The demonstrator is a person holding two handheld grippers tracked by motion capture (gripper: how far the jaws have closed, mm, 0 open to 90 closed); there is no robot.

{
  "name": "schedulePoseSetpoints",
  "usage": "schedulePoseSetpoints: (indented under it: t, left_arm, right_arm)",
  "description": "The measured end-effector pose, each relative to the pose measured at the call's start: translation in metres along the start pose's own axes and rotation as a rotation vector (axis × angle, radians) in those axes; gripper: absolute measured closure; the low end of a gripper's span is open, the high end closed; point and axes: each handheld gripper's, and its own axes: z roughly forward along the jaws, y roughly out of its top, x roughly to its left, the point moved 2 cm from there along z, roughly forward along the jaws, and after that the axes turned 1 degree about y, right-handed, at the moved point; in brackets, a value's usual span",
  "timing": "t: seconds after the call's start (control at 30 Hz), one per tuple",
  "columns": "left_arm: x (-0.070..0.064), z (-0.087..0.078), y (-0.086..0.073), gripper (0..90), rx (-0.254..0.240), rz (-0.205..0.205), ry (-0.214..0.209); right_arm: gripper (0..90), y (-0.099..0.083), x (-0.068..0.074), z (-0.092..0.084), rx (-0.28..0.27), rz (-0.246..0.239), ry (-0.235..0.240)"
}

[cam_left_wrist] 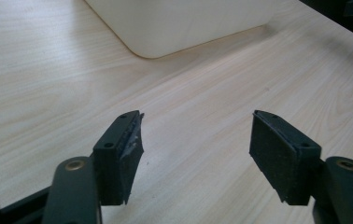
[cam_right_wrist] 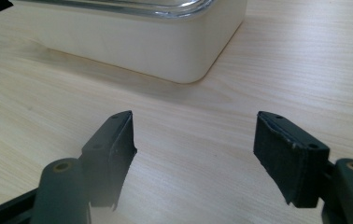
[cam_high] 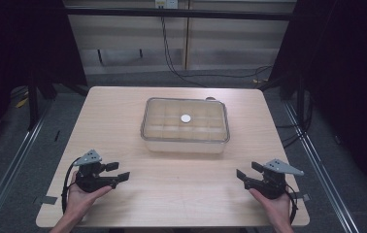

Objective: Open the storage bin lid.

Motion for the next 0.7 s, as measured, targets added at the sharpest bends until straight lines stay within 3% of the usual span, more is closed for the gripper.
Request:
schedulePoseSetpoints:
  t: [0.03,0.07,0.17,0.27,0.4,0.47,0.53,0.57,0.6,0.63,0.7]
  left_arm:
    - [0.000,0.000,0.000,36.3,0.003,0.018,0.009]
    - [0.000,0.000,0.000,44.9,0.003,0.018,0.009]
    - [0.001,0.002,0.000,43.2,0.005,0.028,0.036]
    - [0.001,0.001,0.000,47.9,-0.012,0.027,0.024]
    - [-0.002,0.002,0.002,44.0,-0.032,0.025,0.008]
    - [-0.004,0.003,0.002,45.1,-0.015,0.046,0.028]
    - [-0.010,0.005,0.003,49.0,-0.027,0.098,0.046]
    - [-0.015,0.006,0.003,49.8,-0.038,0.138,0.049]
    - [-0.015,0.006,0.003,47.8,-0.038,0.138,0.049]
    - [-0.017,0.007,0.004,47.8,-0.017,0.109,0.031]
    - [-0.019,0.006,0.005,49.2,-0.010,0.124,0.030]
  right_arm:
    - [29.4,0.000,0.000,0.000,-0.002,0.002,0.005]
    - [29.4,0.000,0.000,0.000,-0.002,0.002,0.005]
    - [29.4,0.000,0.000,0.001,0.010,0.000,0.013]
    - [29.3,0.000,-0.001,0.002,0.029,0.018,0.030]
    - [28.9,0.002,-0.002,0.000,0.022,0.026,0.039]
    - [28.6,0.003,-0.002,-0.001,0.022,0.023,0.028]
    - [28.7,0.004,-0.001,-0.001,0.028,-0.018,-0.021]
    - [28.7,0.004,0.001,-0.001,0.022,0.003,0.007]
    - [28.7,0.004,0.001,-0.001,0.022,0.003,0.007]
    - [28.7,0.005,0.002,-0.001,0.026,0.000,0.004]
    - [28.8,0.007,0.004,-0.002,0.019,-0.015,0.007]
